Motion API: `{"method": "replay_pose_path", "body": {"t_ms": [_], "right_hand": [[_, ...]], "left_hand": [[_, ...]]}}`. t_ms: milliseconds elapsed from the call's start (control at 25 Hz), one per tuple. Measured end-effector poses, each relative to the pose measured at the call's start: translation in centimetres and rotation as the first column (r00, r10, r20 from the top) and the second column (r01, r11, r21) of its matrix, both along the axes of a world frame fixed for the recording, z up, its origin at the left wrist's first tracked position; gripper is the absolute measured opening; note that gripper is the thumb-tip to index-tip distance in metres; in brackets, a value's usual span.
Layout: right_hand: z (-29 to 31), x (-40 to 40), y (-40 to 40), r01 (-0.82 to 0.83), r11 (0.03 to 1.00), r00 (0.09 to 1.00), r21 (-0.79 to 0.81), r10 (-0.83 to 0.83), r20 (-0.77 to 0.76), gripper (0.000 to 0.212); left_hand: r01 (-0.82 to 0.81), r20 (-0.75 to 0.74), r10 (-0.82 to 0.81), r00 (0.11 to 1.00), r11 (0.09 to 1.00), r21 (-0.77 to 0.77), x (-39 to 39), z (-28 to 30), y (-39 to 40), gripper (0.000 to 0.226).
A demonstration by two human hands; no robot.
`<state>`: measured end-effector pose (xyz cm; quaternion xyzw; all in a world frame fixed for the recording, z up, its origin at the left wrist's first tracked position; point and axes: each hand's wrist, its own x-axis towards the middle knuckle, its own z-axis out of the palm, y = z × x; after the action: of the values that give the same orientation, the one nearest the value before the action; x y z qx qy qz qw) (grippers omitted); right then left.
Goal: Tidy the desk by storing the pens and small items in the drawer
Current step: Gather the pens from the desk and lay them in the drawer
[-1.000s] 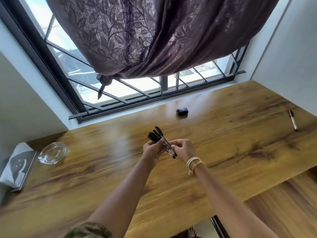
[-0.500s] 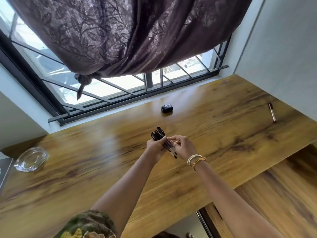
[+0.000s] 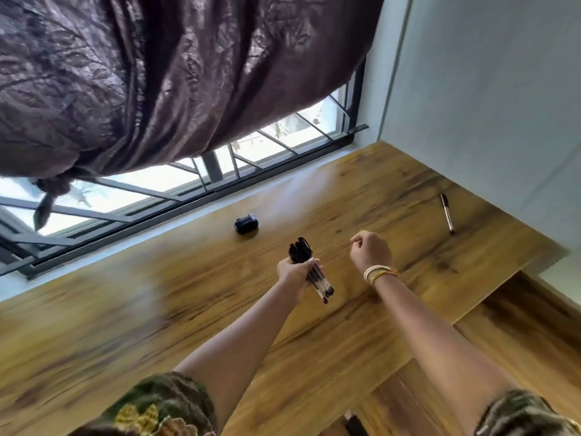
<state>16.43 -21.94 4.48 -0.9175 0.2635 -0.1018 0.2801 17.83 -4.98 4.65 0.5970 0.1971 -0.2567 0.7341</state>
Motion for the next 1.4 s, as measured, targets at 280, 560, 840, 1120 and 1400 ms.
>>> {"method": "replay_pose_path", "body": {"t_ms": [280, 560, 840, 1120, 1400], "right_hand": [[-2.7, 2.2, -12.6, 0.442, 0.871, 0.89, -0.215, -0.457, -0.019, 0.029], [-3.8, 4.1, -16.3, 0.586, 0.81, 0.81, -0.02, -0.586, -0.003, 0.033], [-2.8, -1.6, -3.8, 0.298, 0.944, 0.937, 0.142, -0.318, 0.144, 0.027], [-1.8, -10.2, 7.1, 0.027, 0.908, 0.979, 0.419, -0.11, 0.174, 0.012], [-2.4, -14.4, 10.2, -0.078, 0.915, 0.984, 0.395, 0.008, 0.177, 0.024]], "left_hand": [[-0.019, 0.004, 0.019, 1.0, 0.994, 0.11, 1.5, -1.7, -4.0, 0.015], [0.009, 0.065, -0.026, 0.998, 0.968, 0.251, 2.0, -2.1, -4.5, 0.011], [-0.016, 0.023, 0.013, 1.0, 0.99, 0.142, 0.8, -1.5, -4.0, 0.012], [-0.133, -0.03, 0.134, 0.99, 0.99, 0.045, -3.4, -0.8, -1.9, 0.021], [-0.199, -0.049, 0.195, 0.98, 0.972, -0.127, -8.9, -0.2, 1.8, 0.001]]}}
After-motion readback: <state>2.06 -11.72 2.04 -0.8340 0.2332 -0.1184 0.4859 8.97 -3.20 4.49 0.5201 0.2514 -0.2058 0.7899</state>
